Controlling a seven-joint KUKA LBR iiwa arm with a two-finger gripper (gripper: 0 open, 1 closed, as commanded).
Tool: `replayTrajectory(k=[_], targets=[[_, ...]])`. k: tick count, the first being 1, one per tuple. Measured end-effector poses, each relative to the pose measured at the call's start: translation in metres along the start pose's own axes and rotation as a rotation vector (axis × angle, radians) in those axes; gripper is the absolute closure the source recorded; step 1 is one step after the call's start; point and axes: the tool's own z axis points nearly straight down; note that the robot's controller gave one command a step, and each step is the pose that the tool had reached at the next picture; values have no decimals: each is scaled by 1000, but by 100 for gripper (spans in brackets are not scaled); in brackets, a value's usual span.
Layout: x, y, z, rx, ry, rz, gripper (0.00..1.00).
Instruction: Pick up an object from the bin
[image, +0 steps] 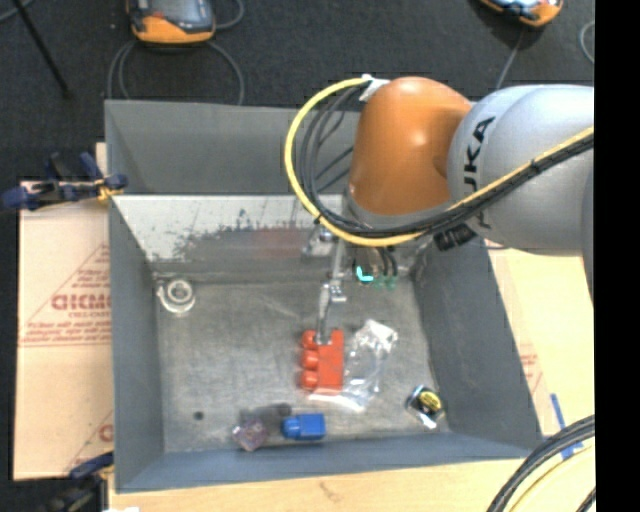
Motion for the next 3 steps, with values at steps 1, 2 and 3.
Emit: replayTrajectory(k=[1, 2, 3], targets=[[32, -60, 107, 3, 3, 7, 0], [31, -45, 138, 3, -13, -240, 0], [39, -4, 135, 0, -6, -215, 0]])
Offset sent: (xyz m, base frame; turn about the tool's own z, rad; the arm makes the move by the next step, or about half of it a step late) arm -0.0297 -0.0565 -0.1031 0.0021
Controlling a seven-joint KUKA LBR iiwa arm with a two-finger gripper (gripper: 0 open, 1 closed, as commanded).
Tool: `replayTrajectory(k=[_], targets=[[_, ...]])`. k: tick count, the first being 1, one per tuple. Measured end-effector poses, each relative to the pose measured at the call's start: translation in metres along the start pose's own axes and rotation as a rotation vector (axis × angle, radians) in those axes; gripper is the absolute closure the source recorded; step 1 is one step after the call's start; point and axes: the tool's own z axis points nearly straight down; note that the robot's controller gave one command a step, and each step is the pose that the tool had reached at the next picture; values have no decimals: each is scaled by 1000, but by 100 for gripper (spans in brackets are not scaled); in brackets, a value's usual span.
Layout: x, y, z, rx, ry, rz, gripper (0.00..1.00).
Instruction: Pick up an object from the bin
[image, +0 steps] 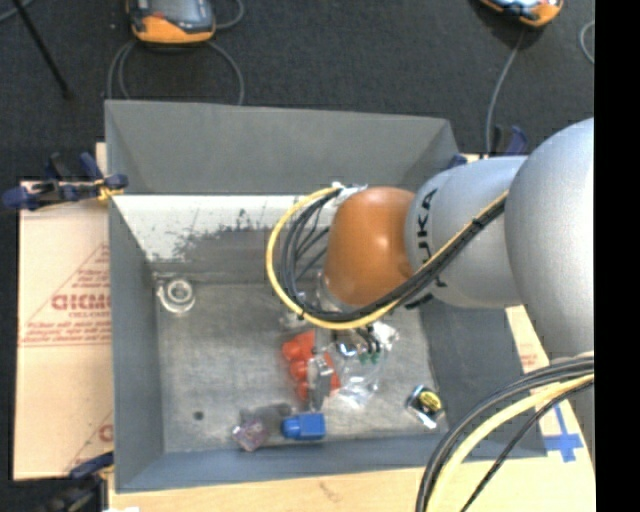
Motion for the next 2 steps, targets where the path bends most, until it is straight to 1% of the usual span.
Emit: replayTrajectory(k=[1, 2], targets=[[-1, -2, -1, 0, -3, 4, 100], [16, 4, -150, 4, -6, -124, 100]])
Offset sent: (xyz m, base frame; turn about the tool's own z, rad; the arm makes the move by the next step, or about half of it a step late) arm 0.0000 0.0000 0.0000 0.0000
